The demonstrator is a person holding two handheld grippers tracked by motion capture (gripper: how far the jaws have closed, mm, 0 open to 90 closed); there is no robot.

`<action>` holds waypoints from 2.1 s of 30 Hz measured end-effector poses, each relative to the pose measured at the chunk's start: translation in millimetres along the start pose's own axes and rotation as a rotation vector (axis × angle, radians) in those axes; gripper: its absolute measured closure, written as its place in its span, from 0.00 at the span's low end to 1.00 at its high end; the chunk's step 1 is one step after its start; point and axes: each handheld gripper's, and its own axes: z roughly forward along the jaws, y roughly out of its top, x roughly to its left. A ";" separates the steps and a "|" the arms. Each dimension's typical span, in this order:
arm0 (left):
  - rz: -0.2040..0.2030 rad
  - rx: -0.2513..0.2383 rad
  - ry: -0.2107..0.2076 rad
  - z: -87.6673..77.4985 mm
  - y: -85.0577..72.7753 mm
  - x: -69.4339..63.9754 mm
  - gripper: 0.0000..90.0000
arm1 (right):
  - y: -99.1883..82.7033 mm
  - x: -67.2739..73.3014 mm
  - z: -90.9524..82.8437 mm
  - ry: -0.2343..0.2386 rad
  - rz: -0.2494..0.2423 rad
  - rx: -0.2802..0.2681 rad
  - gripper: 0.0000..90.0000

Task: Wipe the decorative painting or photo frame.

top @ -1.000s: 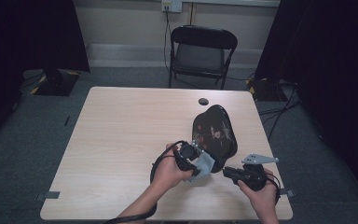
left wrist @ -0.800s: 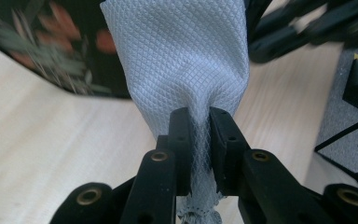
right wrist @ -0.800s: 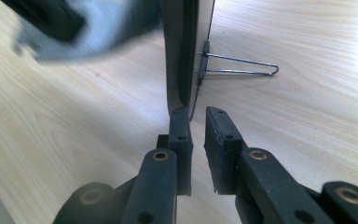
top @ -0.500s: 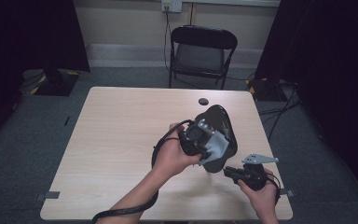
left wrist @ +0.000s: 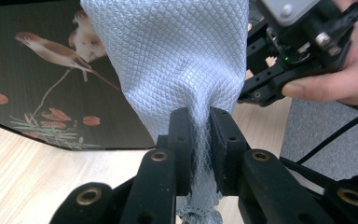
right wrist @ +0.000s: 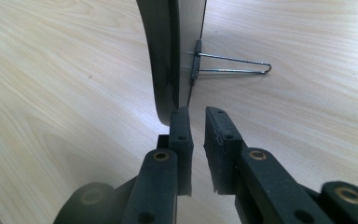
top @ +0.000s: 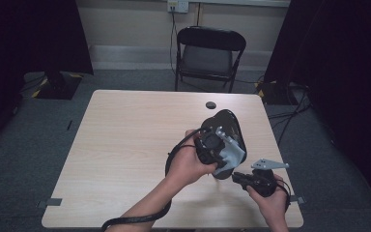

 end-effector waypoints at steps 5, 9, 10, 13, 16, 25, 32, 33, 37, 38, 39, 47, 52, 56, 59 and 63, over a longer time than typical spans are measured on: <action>0.002 0.001 0.008 0.8 -2.5 -0.7 0.89 | 0.7 0.4 -0.8 -0.001 0.003 -0.006 0.91; -0.005 0.004 0.012 2.5 -6.3 -1.0 0.89 | 1.5 1.3 -1.3 -0.002 0.004 -0.011 0.90; -0.005 0.007 0.012 3.0 -7.1 -0.9 0.89 | 1.7 1.5 -1.5 -0.001 0.003 -0.013 0.90; -0.006 0.012 0.010 5.3 -11.0 0.2 0.89 | 2.5 2.2 -2.7 0.002 0.002 -0.015 0.90; -0.012 0.017 0.007 8.0 -13.9 0.1 0.89 | 3.4 2.7 -4.1 0.003 0.001 -0.022 0.90; -0.014 0.047 0.007 21.0 -25.1 0.7 0.89 | 4.3 3.1 -5.5 0.002 0.004 -0.030 0.90; -0.012 0.071 0.001 33.0 -33.2 -0.5 0.89 | 4.8 2.9 -6.4 0.001 0.009 -0.036 0.89; -0.015 0.071 0.002 34.6 -34.4 -0.6 0.89 | 4.9 2.9 -6.5 0.001 0.009 -0.036 0.89; -0.021 0.085 0.003 40.0 -39.3 0.6 0.89 | 5.0 2.9 -6.9 0.000 0.010 -0.038 0.89; -0.022 0.086 0.001 41.5 -40.8 1.0 0.89 | 5.0 2.9 -6.9 0.000 0.009 -0.039 0.89; -0.026 0.087 0.001 43.0 -42.5 1.6 0.89 | 5.0 2.8 -6.9 0.000 0.010 -0.040 0.89; -0.049 0.112 0.000 53.5 -56.4 7.1 0.89 | 5.4 2.7 -7.2 -0.003 0.018 -0.042 0.90; -0.069 0.133 0.004 62.4 -66.3 10.5 0.89 | 5.2 2.7 -6.7 -0.004 0.022 -0.044 0.90; -0.074 0.152 0.007 69.1 -72.5 11.7 0.89 | 5.6 2.5 -6.8 -0.004 0.023 -0.049 0.90; -0.077 0.162 0.012 73.4 -75.8 12.4 0.89 | 5.5 2.5 -6.3 -0.005 0.024 -0.049 0.90; -0.085 0.179 0.017 78.1 -79.2 14.7 0.89 | 5.7 2.1 -6.5 -0.004 0.024 -0.053 0.90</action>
